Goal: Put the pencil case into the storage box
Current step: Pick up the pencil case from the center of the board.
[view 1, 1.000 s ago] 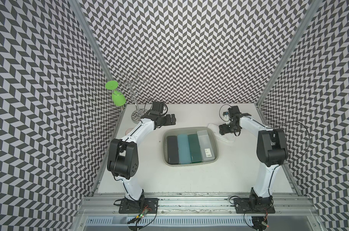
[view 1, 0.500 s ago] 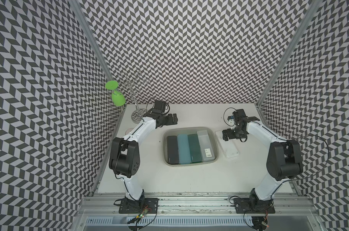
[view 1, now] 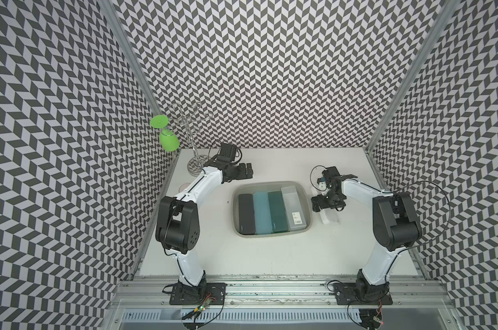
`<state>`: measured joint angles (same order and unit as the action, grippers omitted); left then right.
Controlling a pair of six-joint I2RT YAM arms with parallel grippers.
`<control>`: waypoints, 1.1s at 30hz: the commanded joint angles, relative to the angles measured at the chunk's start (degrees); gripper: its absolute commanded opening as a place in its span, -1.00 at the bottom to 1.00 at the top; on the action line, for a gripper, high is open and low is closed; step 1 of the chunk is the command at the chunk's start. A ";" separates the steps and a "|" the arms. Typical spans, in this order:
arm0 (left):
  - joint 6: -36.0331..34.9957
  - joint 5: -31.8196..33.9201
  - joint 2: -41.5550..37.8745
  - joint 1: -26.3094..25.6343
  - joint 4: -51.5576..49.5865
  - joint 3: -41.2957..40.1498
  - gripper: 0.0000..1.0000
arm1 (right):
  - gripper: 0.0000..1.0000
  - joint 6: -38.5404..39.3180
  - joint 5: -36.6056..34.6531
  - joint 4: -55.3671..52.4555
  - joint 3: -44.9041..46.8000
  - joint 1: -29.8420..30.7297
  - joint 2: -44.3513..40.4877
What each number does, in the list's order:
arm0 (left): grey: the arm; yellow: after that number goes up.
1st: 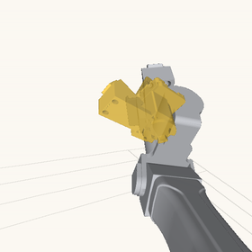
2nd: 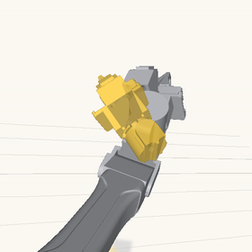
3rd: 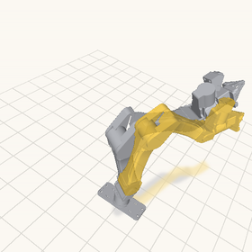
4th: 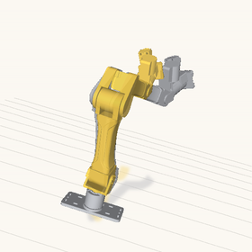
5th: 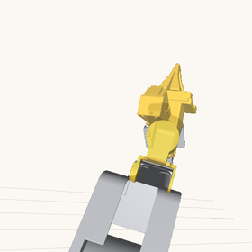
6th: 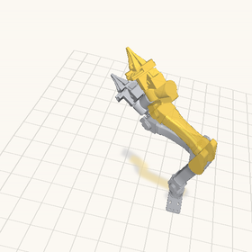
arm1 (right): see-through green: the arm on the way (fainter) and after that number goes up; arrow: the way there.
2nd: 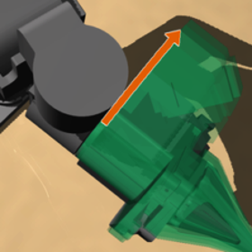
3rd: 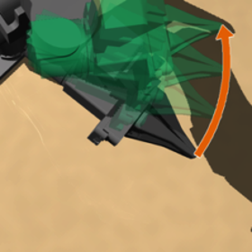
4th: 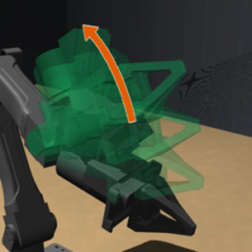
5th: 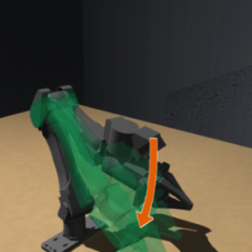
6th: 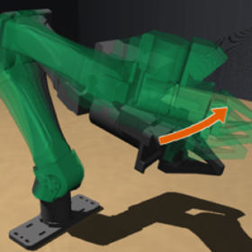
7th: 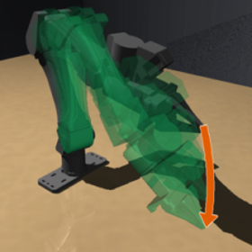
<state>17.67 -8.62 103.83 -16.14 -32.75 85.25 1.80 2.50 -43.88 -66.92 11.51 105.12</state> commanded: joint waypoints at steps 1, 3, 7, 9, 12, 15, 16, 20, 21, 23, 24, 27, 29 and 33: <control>-0.36 0.52 0.84 -0.25 -1.11 0.42 0.99 | 0.99 -1.08 0.14 0.89 1.37 0.38 1.62; -0.37 0.31 1.28 -0.29 -1.17 0.87 0.99 | 0.99 -1.44 0.55 1.30 1.23 0.39 1.76; -0.36 0.04 1.55 -0.29 -1.09 1.32 0.99 | 0.71 -1.80 1.79 1.60 0.83 0.27 0.80; -0.40 -0.03 1.55 -0.29 -1.00 1.41 0.99 | 0.67 -1.97 2.61 1.65 0.69 0.20 0.11; -0.62 0.01 1.52 -0.25 -0.99 1.49 0.99 | 0.67 -2.61 3.12 1.61 0.43 0.10 -2.17; -0.71 0.51 0.96 -0.29 -0.91 1.48 0.99 | 0.67 -3.53 3.97 0.47 -1.05 -0.17 -5.59; -0.85 0.49 0.71 -0.27 -0.91 1.41 0.99 | 0.67 -3.93 4.65 -0.61 -2.06 -0.08 -6.47; -0.71 0.56 0.15 -0.21 -0.82 1.32 0.99 | 0.65 -6.44 4.86 -6.13 -6.89 1.04 -11.30; -0.59 0.48 0.00 -0.21 -0.74 1.25 0.99 | 0.65 -7.32 4.52 -7.27 -7.84 1.14 -12.25; -0.23 0.35 -0.20 -0.21 -0.43 0.99 0.99 | 0.64 -9.40 4.59 -9.87 -10.22 1.64 -13.81; -0.11 0.26 -0.27 -0.21 -0.32 0.89 0.99 | 0.64 -9.40 4.59 -10.96 -11.14 2.03 -14.03; -0.14 0.32 -0.38 -0.21 0.01 0.70 0.99 | 0.64 -9.40 4.59 -12.54 -15.73 5.97 -13.11; -0.10 0.78 -0.35 0.01 -0.10 0.79 0.99 | 0.64 -9.40 4.59 -12.18 -18.84 9.52 -10.40; 0.34 1.10 -0.51 0.64 0.01 0.70 0.99 | 0.64 -9.40 4.59 -10.79 -24.88 16.12 -3.66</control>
<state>17.69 -8.32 104.99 -15.97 -33.23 85.30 -7.27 6.48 -55.48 -89.23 23.94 97.03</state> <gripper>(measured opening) 0.995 0.946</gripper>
